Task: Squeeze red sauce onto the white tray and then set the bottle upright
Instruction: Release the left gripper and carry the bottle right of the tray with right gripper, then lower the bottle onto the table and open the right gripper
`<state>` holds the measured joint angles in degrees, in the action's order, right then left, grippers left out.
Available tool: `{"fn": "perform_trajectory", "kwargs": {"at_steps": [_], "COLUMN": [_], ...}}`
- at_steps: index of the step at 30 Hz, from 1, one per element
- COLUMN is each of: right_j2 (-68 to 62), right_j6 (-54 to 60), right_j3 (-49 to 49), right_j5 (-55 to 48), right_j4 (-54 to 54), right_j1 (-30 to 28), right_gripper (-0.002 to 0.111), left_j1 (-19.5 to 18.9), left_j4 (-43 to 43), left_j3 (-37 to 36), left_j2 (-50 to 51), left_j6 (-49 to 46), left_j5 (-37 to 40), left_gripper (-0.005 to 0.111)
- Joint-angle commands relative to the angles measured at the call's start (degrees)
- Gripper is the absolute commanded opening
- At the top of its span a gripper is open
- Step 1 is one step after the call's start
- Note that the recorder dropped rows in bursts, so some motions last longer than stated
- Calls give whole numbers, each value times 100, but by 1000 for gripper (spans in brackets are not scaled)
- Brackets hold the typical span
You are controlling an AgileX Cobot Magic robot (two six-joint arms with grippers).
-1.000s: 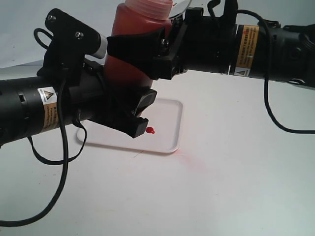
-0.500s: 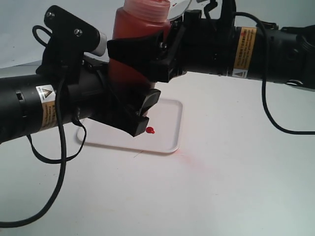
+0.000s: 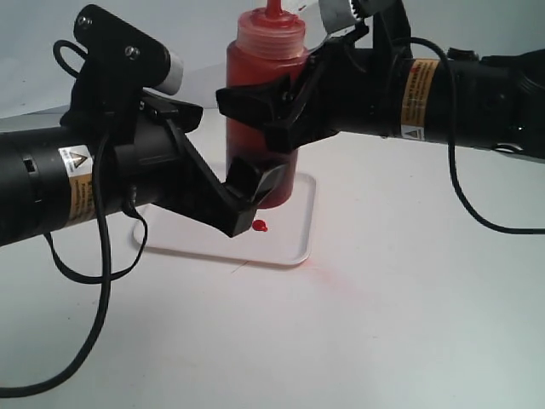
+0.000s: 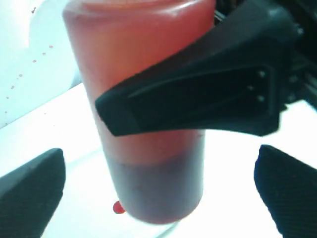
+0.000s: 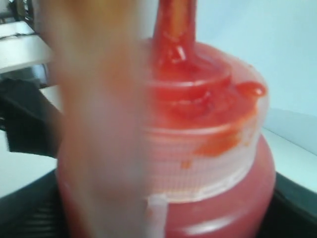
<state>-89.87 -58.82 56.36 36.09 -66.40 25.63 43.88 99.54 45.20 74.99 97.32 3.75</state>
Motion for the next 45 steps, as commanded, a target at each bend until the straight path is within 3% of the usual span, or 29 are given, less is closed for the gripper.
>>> {"fn": "perform_trajectory", "kwargs": {"at_steps": [1,8,14,18,27,32,35,42,45], "right_j2": [90,90,75,-235,-1313,-1381,-1381,-1381,-1381], "right_j6": [164,372,902,1837,2335,2348,2365,2328,2280], "right_j3": [38,-566,-1394,-1934,-1951,-1951,-1951,-1951,-1951], "right_j5": [-298,382,689,1278,1608,1608,1608,1517,1633], "right_j4": [-359,-948,-793,259,-908,-921,-949,-526,-492], "right_j1": [-230,-677,-976,-979,-965,-965,-965,-965,-965], "right_gripper": [0,0,0,0,0,3,23,106,105], "left_j1": [1,1,1,1,1,1,1,1,1], "left_j4": [41,41,41,41,41,41,41,41,41], "left_j3": [-200,-597,-635,-635,-635,-635,-635,-635,-635], "left_j2": [-36,-36,-36,-36,-36,-36,-36,-36,-36], "left_j6": [-64,-143,-143,-143,-143,-143,-143,-143,-147], "left_j5": [96,1185,1162,1137,1124,1124,1124,1099,1110], "left_gripper": [97,97,97,97,97,97,97,97,97]}}
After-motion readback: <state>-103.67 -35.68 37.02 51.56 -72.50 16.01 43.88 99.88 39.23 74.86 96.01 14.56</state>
